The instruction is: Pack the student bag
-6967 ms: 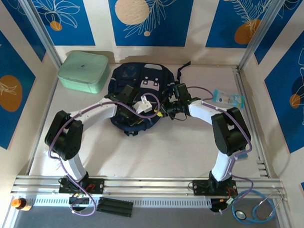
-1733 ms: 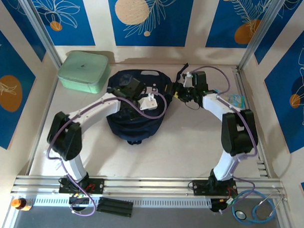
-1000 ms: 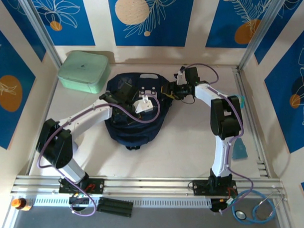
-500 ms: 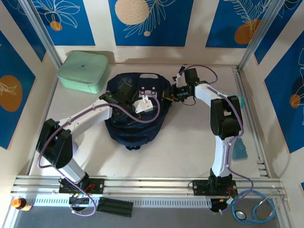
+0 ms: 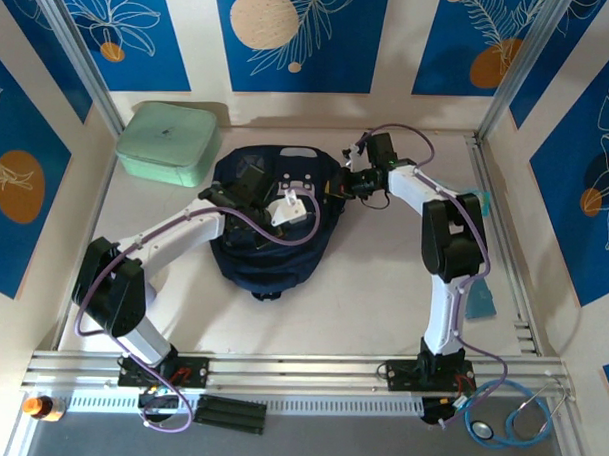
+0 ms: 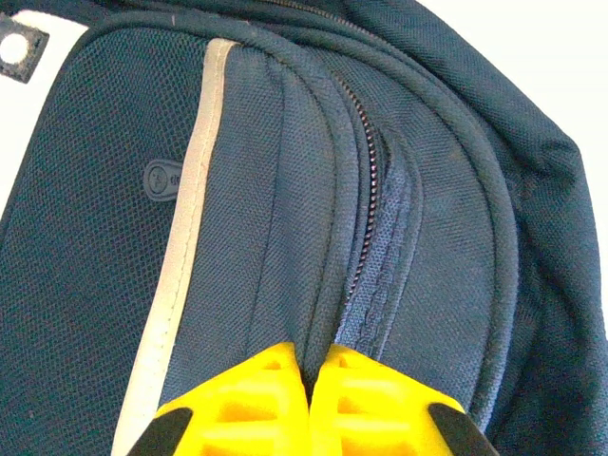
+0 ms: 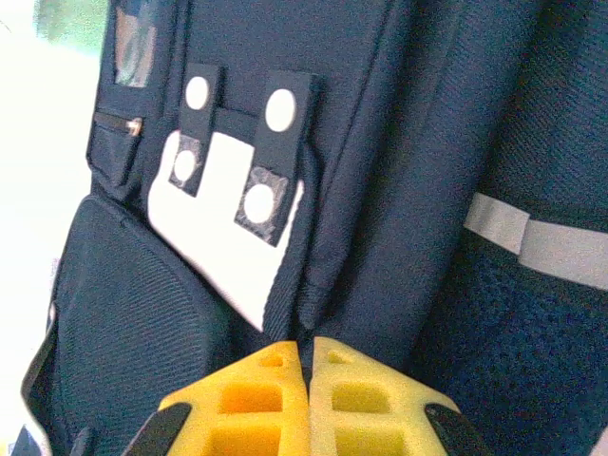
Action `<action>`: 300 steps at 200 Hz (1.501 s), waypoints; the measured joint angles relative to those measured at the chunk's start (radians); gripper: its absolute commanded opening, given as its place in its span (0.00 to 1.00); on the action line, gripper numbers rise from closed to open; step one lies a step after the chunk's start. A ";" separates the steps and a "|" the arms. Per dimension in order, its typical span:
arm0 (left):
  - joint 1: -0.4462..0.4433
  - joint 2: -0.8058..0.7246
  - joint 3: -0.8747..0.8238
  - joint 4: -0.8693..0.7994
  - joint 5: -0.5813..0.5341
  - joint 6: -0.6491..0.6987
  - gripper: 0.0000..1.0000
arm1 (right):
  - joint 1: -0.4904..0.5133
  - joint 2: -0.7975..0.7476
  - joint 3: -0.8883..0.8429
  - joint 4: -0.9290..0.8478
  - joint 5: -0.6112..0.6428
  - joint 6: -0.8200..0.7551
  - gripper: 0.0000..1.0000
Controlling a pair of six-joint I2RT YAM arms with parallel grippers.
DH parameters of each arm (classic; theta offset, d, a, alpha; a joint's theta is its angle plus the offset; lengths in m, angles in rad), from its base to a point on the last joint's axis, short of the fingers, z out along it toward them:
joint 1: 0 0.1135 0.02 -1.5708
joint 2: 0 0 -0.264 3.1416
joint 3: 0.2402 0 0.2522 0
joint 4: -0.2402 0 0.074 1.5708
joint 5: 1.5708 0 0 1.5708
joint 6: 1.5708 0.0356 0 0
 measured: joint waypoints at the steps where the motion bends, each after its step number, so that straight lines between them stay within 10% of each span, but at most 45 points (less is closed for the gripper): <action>1: 0.000 0.000 0.000 0.000 0.001 -0.002 0.00 | 0.000 -0.004 -0.005 0.005 0.000 0.000 0.00; 124: 0.031 0.043 0.055 0.022 0.095 -0.166 0.00 | 0.008 -0.404 -0.541 0.474 -0.110 0.053 0.00; 300: 0.031 0.162 0.157 -0.031 0.128 -0.204 0.00 | 0.194 -0.738 -0.773 0.406 0.228 -0.037 0.00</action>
